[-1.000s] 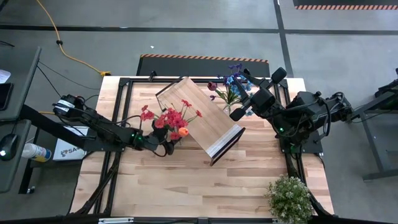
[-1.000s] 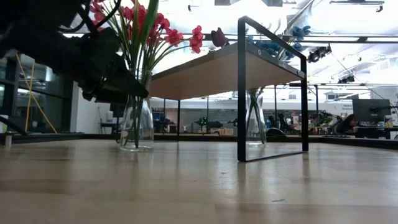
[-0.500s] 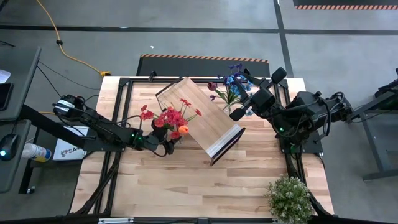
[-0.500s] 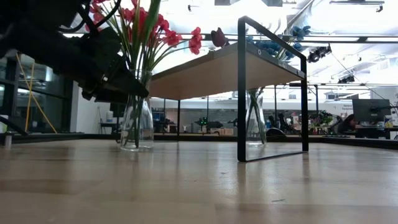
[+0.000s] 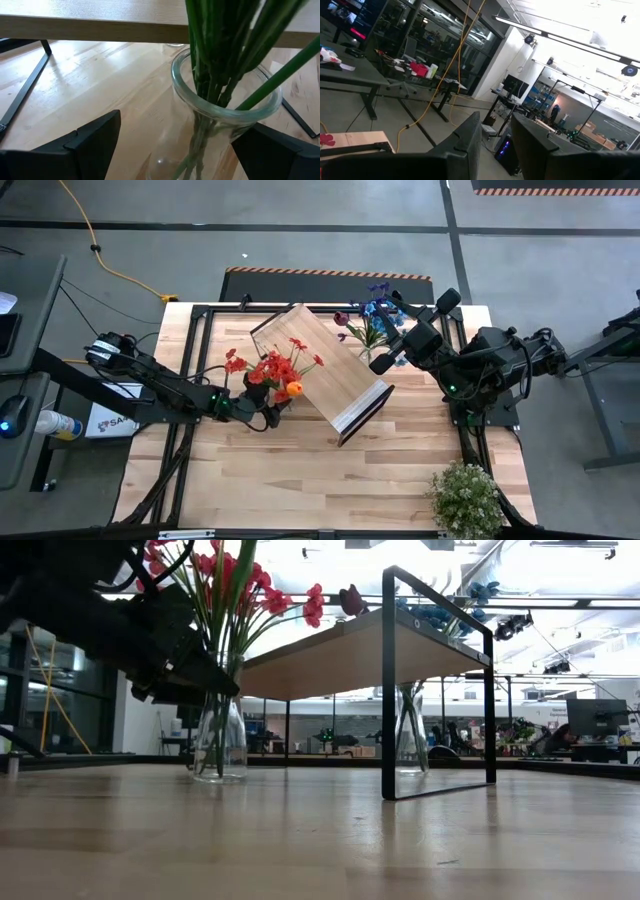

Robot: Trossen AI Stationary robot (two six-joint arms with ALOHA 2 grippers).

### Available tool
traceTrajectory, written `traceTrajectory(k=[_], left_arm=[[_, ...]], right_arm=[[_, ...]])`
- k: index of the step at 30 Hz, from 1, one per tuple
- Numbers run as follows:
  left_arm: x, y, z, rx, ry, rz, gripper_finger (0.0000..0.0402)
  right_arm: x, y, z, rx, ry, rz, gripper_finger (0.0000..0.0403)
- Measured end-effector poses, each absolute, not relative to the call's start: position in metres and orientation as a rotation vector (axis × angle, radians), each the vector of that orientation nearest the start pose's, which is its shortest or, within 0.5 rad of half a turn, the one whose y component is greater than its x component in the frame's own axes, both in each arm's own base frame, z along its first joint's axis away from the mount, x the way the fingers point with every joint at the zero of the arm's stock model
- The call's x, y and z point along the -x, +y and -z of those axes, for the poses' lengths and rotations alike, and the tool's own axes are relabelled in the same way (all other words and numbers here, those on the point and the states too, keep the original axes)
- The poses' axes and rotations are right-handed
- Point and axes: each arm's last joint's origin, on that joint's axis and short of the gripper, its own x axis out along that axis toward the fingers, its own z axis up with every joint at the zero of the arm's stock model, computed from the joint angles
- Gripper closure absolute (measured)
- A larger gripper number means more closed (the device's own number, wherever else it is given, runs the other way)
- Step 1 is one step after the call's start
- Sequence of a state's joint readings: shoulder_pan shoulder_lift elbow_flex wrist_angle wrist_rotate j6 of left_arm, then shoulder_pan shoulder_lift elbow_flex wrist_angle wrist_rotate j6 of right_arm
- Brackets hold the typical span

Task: Pick and place flowers into a vace then onto a shelf
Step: Put the bottom transparent vase with flowers on the shelf

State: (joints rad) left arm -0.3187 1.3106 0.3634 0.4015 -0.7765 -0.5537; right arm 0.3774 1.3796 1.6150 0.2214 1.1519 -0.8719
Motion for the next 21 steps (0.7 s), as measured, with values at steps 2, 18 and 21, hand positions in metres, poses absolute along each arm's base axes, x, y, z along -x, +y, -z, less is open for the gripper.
traceTrajectory(k=[2,18,21], left_arm=[[-0.2147,-0.0495,-0.1488,0.247,0.330,-0.558,0.0011],[-0.2149,-0.0499,-0.1486,0.278,0.330,-0.547,0.0011],[-0.2149,-0.0500,-0.1486,0.283,0.329,-0.545,0.0011]], right_arm=[[-0.2565,0.0732,-0.5132,0.497,0.015,0.838,0.0304],[-0.2565,0.0733,-0.5132,0.497,0.015,0.837,0.0304],[-0.2565,0.0733,-0.5132,0.497,0.015,0.837,0.0304]])
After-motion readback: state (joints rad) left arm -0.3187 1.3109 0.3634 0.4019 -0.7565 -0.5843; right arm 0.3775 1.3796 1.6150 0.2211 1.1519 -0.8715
